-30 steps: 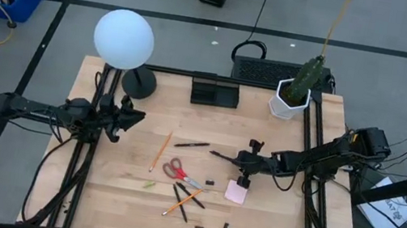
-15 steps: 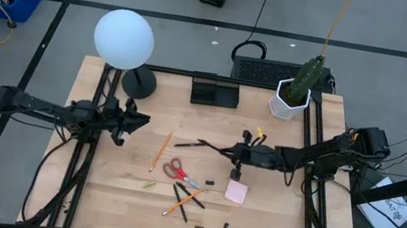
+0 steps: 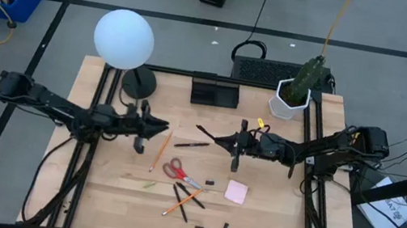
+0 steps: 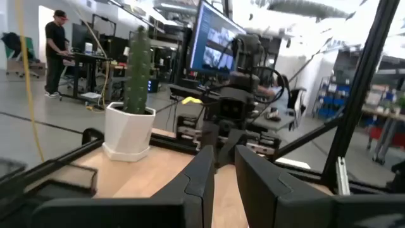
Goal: Pick and place office supplies into organizer
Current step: Put the black pen into the desk organizer
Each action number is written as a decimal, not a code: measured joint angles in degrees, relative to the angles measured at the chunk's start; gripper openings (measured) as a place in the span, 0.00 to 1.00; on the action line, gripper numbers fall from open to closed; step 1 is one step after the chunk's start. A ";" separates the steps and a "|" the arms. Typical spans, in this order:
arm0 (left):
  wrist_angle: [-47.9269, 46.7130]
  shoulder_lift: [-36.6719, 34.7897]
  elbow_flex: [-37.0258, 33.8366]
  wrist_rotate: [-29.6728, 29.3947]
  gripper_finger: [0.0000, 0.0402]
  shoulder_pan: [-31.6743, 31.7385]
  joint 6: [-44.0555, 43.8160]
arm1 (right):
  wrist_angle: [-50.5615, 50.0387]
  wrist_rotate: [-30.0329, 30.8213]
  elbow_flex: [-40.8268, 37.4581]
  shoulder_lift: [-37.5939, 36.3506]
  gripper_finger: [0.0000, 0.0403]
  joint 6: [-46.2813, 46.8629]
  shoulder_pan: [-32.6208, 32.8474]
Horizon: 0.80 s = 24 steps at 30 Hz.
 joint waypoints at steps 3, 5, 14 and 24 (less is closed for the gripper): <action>-0.06 5.60 4.88 -0.02 0.17 -0.20 2.90 | 0.31 0.04 0.01 0.00 0.05 -0.11 -0.38; -0.11 8.35 7.58 -0.39 0.17 -0.09 4.14 | 1.06 0.00 0.01 0.00 0.05 -0.59 -0.32; -0.16 13.58 13.17 -5.44 0.17 -0.05 -0.39 | 7.40 -1.53 0.04 0.00 0.05 -3.28 1.36; -0.22 20.03 17.49 0.53 0.17 0.02 -5.19 | 9.15 -1.42 0.06 -0.01 0.05 -2.92 1.30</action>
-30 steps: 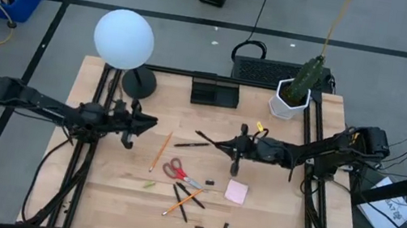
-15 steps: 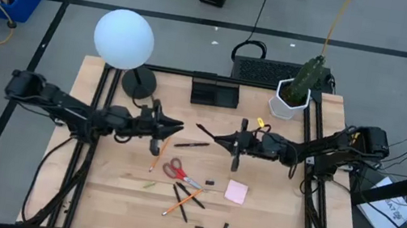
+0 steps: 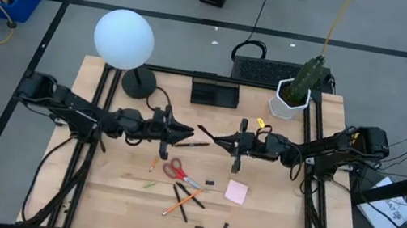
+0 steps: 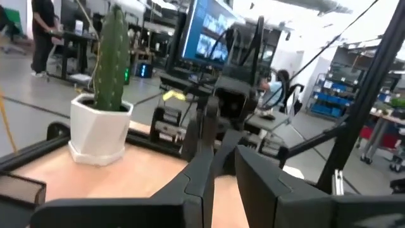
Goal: Pick and place office supplies into organizer
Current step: Put the black pen into the desk organizer
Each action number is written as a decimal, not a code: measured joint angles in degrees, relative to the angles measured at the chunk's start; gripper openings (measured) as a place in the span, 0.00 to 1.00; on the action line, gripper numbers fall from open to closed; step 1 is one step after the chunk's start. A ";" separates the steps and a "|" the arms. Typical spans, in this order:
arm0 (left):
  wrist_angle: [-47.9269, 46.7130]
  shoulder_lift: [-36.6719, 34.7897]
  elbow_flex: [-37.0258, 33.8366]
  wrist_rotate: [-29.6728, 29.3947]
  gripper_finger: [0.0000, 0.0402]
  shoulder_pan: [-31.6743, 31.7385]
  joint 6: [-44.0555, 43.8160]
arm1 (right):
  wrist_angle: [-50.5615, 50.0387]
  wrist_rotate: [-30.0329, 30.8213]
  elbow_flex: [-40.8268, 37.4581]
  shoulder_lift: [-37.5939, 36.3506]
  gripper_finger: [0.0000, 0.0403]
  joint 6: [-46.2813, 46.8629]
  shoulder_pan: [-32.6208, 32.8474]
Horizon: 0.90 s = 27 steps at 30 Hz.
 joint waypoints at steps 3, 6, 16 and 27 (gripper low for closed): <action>0.00 1.60 1.24 0.51 0.20 0.00 -0.78 | -0.02 0.01 0.00 -0.01 0.05 0.02 0.00; -0.06 2.45 1.78 1.51 0.27 0.00 -0.96 | -0.07 0.01 0.00 -0.01 0.05 0.02 0.00; 0.13 2.54 1.81 0.89 0.54 0.43 -0.21 | -0.05 -0.06 0.00 -0.01 0.05 0.26 0.02; 0.48 2.54 1.81 0.02 0.54 4.49 -1.41 | -0.06 -0.02 0.00 -0.01 0.05 0.26 0.02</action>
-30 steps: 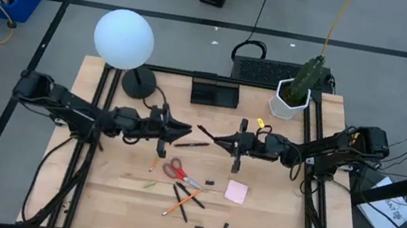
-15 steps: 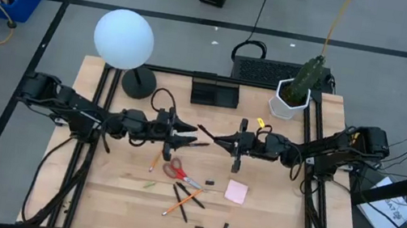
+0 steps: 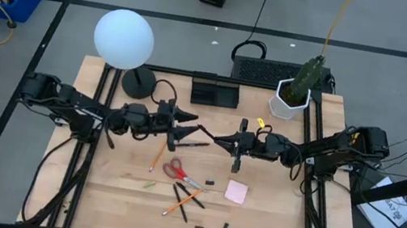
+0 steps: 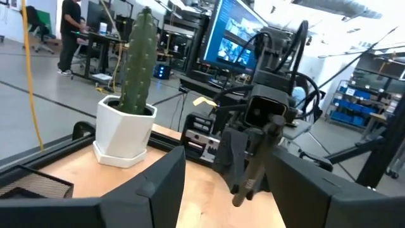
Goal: Pick and place office supplies into organizer
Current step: Put the black pen into the desk organizer
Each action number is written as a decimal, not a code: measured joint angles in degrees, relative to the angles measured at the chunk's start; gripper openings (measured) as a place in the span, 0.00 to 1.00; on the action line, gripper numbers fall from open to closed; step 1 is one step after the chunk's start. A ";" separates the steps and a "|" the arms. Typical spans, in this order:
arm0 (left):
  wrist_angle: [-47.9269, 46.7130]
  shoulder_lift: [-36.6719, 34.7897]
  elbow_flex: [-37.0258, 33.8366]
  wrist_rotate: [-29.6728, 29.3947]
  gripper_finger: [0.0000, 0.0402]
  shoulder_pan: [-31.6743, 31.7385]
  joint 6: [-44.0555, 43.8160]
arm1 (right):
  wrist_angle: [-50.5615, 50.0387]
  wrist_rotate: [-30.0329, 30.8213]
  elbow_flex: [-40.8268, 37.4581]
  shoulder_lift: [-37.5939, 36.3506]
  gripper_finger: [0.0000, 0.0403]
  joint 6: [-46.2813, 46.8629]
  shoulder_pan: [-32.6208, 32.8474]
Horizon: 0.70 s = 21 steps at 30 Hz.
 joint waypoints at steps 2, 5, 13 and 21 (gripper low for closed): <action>0.03 0.00 0.00 0.14 0.52 0.03 0.00 | 0.02 0.02 0.00 0.00 0.05 0.00 0.00; 0.09 0.00 0.00 1.04 0.49 0.01 -0.14 | 0.02 0.04 0.00 0.00 0.05 0.05 -0.08; 2.97 2.24 0.03 1.55 0.47 -0.84 -0.29 | 0.02 0.13 0.00 0.00 0.05 1.38 -0.92; 3.99 7.91 4.70 3.01 0.48 -0.73 0.39 | -0.14 0.13 0.00 0.00 0.05 1.53 -0.92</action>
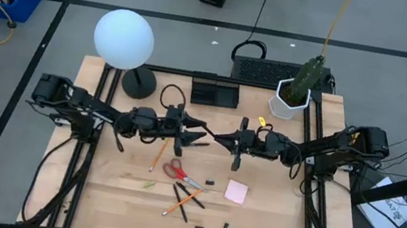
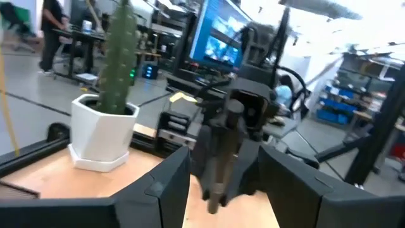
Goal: Pick and place office supplies into organizer
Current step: Put the black pen into the desk organizer
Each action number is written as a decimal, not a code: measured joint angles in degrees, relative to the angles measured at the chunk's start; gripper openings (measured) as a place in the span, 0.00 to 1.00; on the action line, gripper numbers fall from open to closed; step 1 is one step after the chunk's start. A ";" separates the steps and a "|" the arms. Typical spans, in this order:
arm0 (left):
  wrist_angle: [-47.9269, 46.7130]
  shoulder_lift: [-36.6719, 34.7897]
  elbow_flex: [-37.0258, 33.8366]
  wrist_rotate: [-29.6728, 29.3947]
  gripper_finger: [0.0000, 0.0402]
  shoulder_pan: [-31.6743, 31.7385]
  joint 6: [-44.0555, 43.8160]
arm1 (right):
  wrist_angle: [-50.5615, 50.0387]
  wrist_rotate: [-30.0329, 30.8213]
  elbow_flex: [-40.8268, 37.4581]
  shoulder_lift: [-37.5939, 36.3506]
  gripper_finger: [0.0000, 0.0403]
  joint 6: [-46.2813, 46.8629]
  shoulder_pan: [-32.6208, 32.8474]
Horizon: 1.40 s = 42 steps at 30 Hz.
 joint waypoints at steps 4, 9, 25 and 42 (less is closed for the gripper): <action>-1.07 0.76 0.82 0.01 0.45 0.00 -0.02 | -0.62 0.00 0.00 0.00 0.05 -0.02 0.01; -1.10 0.72 0.85 -0.04 0.38 0.00 -0.13 | -0.72 0.00 0.00 0.00 0.05 -0.17 0.02; -1.06 0.72 0.85 0.35 0.11 0.28 5.37 | -1.13 0.15 0.02 0.00 0.12 0.51 0.80; -1.86 0.32 0.85 -0.43 0.08 1.02 6.33 | -18.60 -0.21 -0.02 -4.91 0.38 5.21 0.41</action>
